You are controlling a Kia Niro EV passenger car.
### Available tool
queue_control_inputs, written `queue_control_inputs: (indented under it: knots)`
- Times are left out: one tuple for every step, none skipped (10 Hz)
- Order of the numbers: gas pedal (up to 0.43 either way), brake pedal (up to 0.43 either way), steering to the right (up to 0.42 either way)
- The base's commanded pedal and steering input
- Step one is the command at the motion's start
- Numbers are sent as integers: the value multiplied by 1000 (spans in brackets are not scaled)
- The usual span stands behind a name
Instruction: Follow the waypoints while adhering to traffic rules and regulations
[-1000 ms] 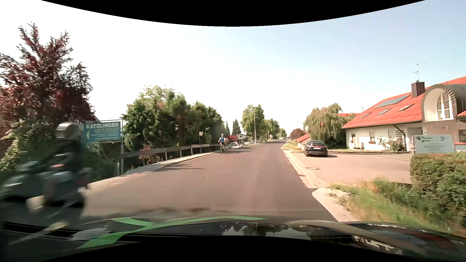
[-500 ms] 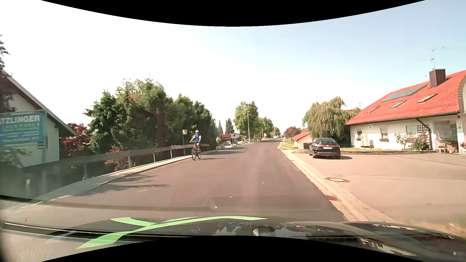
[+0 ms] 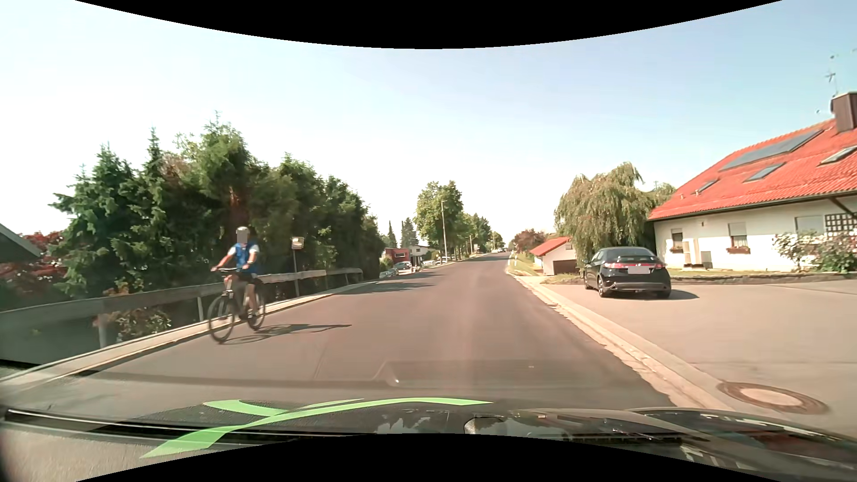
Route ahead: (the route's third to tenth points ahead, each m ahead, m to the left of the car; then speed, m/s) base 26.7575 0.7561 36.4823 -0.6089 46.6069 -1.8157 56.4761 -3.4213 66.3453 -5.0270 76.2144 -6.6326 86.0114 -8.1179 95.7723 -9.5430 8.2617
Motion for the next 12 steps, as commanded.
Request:
queue_control_inputs:
  knots:
    - [67, 0, 24]
    - [67, 0, 24]
    - [79, 0, 24]
    - [79, 0, 24]
    - [79, 0, 23]
    - [79, 0, 20]
    - [98, 0, 18]
    - [110, 0, 18]
    - [110, 0, 18]
    - [118, 0, 17]
    - [130, 0, 17]
    - [130, 0, 17]
